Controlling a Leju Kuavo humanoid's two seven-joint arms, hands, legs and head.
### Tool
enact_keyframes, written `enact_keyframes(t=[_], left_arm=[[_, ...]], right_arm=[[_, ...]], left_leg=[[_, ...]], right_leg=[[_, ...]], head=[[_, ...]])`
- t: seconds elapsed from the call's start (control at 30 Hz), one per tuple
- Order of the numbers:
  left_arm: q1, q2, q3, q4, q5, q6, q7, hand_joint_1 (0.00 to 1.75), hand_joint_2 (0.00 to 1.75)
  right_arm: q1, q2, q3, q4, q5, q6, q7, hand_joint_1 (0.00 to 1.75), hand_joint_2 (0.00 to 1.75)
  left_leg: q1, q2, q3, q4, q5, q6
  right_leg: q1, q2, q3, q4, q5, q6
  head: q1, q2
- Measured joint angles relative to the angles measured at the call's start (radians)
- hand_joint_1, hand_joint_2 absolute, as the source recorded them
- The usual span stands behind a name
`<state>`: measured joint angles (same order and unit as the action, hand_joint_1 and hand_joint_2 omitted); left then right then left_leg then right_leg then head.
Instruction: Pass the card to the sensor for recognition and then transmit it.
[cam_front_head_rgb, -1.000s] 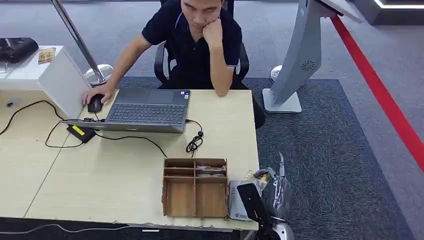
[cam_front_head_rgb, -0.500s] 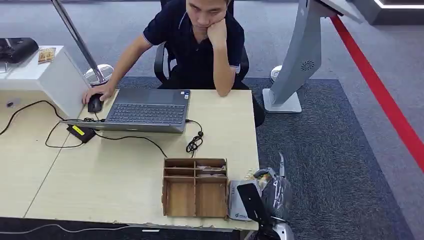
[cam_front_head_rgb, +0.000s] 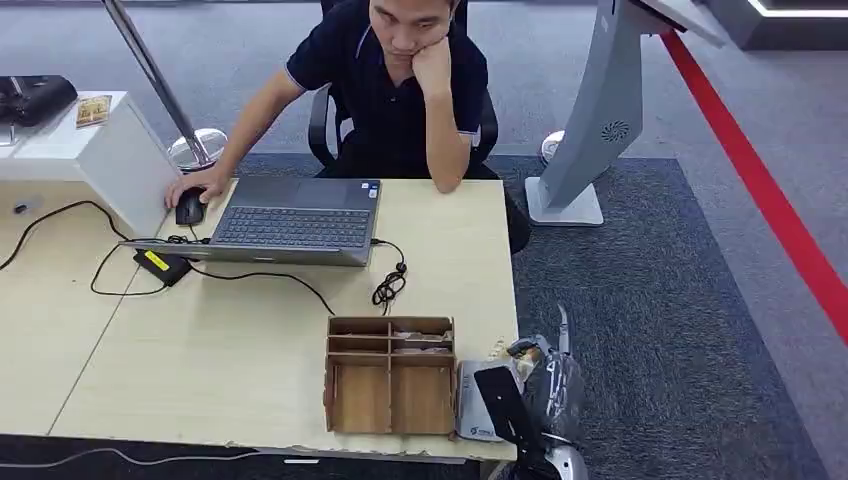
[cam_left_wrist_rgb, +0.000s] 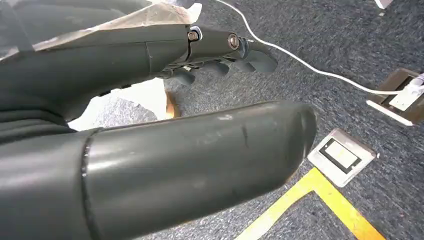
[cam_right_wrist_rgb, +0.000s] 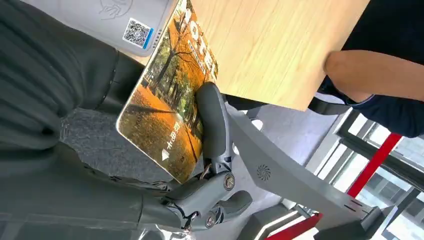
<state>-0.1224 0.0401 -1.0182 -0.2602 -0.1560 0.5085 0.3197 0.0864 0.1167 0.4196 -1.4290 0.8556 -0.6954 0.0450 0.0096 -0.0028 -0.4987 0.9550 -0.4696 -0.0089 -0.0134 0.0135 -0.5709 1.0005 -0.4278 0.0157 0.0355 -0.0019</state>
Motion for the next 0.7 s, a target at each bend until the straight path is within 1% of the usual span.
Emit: enact_keyframes(t=[0.23, 0.27, 0.33, 0.37, 0.53, 0.7], left_arm=[[0.0, 0.0, 0.0, 0.0, 0.0, 0.0, 0.0, 0.0, 0.0], [0.0, 0.0, 0.0, 0.0, 0.009, 0.002, 0.003, 0.0, 0.0], [0.0, 0.001, 0.002, 0.0, 0.029, 0.008, 0.015, 0.0, 0.0], [0.0, 0.002, 0.003, 0.0, 0.035, 0.009, 0.015, 0.0, 0.0], [0.001, 0.01, 0.005, 0.0, 0.042, 0.01, 0.011, 0.0, 0.0], [0.001, 0.013, 0.005, 0.0, 0.042, 0.01, 0.011, 0.0, 0.0]], right_arm=[[0.0, 0.0, 0.0, 0.0, 0.0, 0.0, 0.0, 1.75, 1.75], [0.0, -0.001, 0.001, 0.001, 0.009, 0.003, 0.018, 1.75, 1.75], [0.001, -0.011, 0.018, 0.015, 0.029, 0.01, 0.076, 1.75, 1.75], [0.008, -0.019, 0.028, 0.02, 0.035, 0.007, 0.09, 1.75, 1.75], [0.05, -0.034, 0.046, 0.039, 0.052, 0.004, 0.056, 1.75, 1.75], [0.054, -0.041, 0.053, 0.052, 0.046, 0.003, 0.053, 1.75, 1.75]], left_leg=[[0.0, 0.0, 0.0, 0.0, 0.0, 0.0], [0.0, 0.0, 0.0, 0.0, 0.0, 0.0], [0.0, 0.0, 0.0, 0.0, 0.0, 0.0], [0.0, 0.0, 0.0, 0.0, 0.0, 0.0], [0.0, 0.0, -0.001, 0.0, -0.001, 0.0], [0.0, 0.0, -0.001, 0.0, 0.0, 0.0]], right_leg=[[0.0, 0.0, 0.0, 0.0, 0.0, 0.0], [0.0, 0.0, 0.0, 0.0, 0.0, 0.0], [0.0, 0.0, 0.0, 0.0, 0.0, 0.0], [0.0, 0.0, 0.0, 0.0, 0.0, 0.0], [0.0, 0.0, 0.0, 0.0, 0.0, 0.0], [0.0, 0.0, 0.0, 0.0, 0.0, 0.0]], head=[[0.0, 0.0], [0.0, 0.0], [0.0, 0.0], [0.0, 0.0], [0.0, 0.0], [0.0, 0.0]])
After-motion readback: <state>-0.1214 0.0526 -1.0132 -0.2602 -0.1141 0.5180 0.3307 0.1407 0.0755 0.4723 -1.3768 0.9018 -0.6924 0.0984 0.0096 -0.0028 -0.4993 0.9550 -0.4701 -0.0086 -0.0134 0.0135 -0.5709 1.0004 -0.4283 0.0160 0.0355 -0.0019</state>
